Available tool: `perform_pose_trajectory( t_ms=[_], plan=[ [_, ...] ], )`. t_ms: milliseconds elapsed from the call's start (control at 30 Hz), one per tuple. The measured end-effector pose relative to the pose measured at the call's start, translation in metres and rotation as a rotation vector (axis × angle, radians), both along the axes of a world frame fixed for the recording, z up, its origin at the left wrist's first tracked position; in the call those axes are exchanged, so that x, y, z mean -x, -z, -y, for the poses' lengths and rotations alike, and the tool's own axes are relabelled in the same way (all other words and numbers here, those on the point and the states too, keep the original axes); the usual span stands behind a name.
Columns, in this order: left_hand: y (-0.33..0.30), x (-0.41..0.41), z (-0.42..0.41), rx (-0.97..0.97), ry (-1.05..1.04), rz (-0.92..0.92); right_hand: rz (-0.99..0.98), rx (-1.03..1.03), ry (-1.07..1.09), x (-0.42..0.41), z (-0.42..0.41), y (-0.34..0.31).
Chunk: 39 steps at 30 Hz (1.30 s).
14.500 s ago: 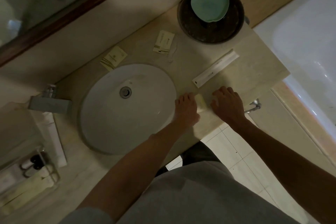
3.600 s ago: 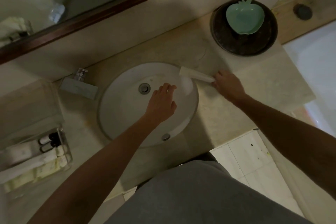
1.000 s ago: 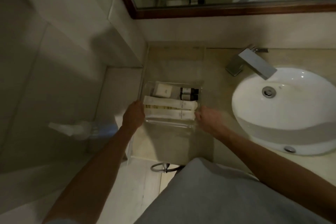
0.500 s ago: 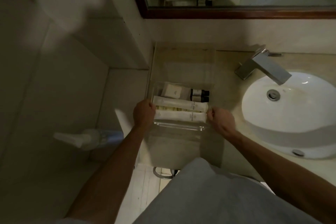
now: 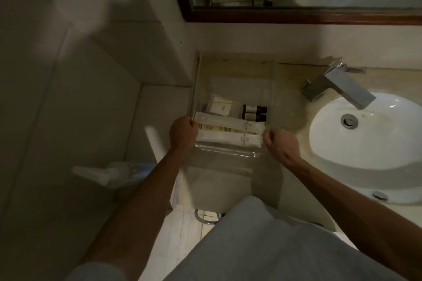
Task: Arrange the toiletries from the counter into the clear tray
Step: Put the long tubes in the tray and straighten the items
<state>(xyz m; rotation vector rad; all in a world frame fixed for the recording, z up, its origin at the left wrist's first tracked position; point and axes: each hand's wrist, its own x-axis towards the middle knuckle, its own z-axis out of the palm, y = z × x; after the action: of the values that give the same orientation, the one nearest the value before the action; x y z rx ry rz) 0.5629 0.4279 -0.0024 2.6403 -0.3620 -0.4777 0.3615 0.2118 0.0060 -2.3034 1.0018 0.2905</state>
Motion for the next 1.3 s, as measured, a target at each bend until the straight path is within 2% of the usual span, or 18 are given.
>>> perform_pose_trajectory(
  t_ms=[300,400,667,800,933,1167,1300],
  plan=[
    [-0.002,-0.023,0.030,-0.005,0.006,0.042,-0.024,0.016,0.026,-0.028,0.025,-0.010],
    [0.000,-0.034,0.039,0.012,-0.009,0.040,0.028,-0.028,0.053,-0.039,0.035,-0.006],
    [-0.001,-0.014,0.026,0.224,-0.130,-0.064,0.120,-0.114,0.159,-0.028,0.037,0.000],
    [0.011,0.004,0.007,0.167,-0.092,-0.160,-0.048,-0.190,0.118,-0.011,0.016,-0.001],
    [0.015,0.011,0.000,0.156,-0.106,-0.283,-0.090,-0.201,0.018,-0.003,0.009,0.005],
    [0.007,-0.005,0.011,0.080,-0.059,-0.192,-0.029,-0.014,-0.101,-0.003,0.015,0.005],
    [-0.004,-0.009,0.009,-0.155,0.147,-0.118,0.011,0.140,-0.214,-0.003,0.014,-0.006]
  ],
)
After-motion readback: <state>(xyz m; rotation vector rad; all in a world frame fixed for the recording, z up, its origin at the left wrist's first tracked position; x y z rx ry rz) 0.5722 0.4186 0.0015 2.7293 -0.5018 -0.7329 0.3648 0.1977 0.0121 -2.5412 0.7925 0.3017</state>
